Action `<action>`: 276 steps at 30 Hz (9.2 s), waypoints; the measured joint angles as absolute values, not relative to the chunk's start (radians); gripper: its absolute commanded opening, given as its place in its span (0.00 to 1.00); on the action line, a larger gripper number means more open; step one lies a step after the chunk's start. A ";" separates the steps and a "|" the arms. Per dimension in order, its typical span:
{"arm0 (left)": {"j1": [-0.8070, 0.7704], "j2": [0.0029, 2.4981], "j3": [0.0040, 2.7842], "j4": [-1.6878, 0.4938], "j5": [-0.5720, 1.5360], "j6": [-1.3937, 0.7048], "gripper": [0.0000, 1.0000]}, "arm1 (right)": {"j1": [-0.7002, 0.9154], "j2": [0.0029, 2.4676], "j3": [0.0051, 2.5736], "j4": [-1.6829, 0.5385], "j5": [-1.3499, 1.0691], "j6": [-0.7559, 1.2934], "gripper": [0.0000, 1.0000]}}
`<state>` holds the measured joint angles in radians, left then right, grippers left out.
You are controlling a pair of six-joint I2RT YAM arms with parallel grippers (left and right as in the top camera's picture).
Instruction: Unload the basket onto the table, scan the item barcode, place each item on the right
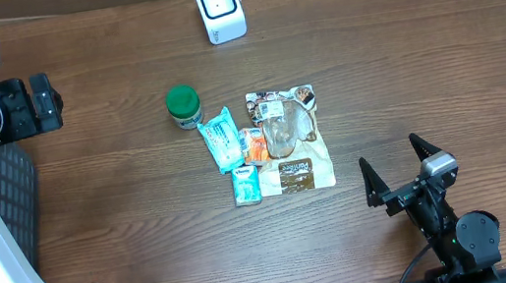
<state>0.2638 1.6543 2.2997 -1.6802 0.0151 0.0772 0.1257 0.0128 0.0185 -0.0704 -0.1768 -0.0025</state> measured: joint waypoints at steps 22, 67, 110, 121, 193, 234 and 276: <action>0.264 1.654 2.300 -1.680 0.015 0.077 0.99 | 0.126 0.013 0.019 -0.070 -0.176 -0.002 1.00; 0.264 1.654 2.300 -1.680 0.015 0.077 1.00 | 0.126 0.013 0.019 -0.071 -0.177 -0.003 1.00; 0.264 1.654 2.300 -1.680 0.015 0.077 0.99 | 0.126 0.013 0.019 -0.071 -0.177 -0.003 1.00; 0.264 1.654 2.300 -1.680 0.015 0.077 1.00 | 0.126 0.013 0.019 -0.071 -0.177 -0.003 1.00; 0.264 1.654 2.300 -1.680 0.015 0.077 1.00 | 0.126 0.013 0.019 -0.071 -0.176 -0.002 1.00; 0.264 1.654 2.300 -1.683 0.019 0.078 1.00 | 0.125 0.842 1.058 -0.910 -0.415 0.025 1.00; -0.304 1.850 2.231 -1.599 0.254 -0.244 0.04 | 0.125 1.093 1.074 -1.007 -0.415 0.033 0.27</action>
<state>-0.3042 1.8503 2.2314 -1.5986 0.2543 -0.2436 0.1249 1.0931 1.0737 -1.0069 -0.4149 0.0334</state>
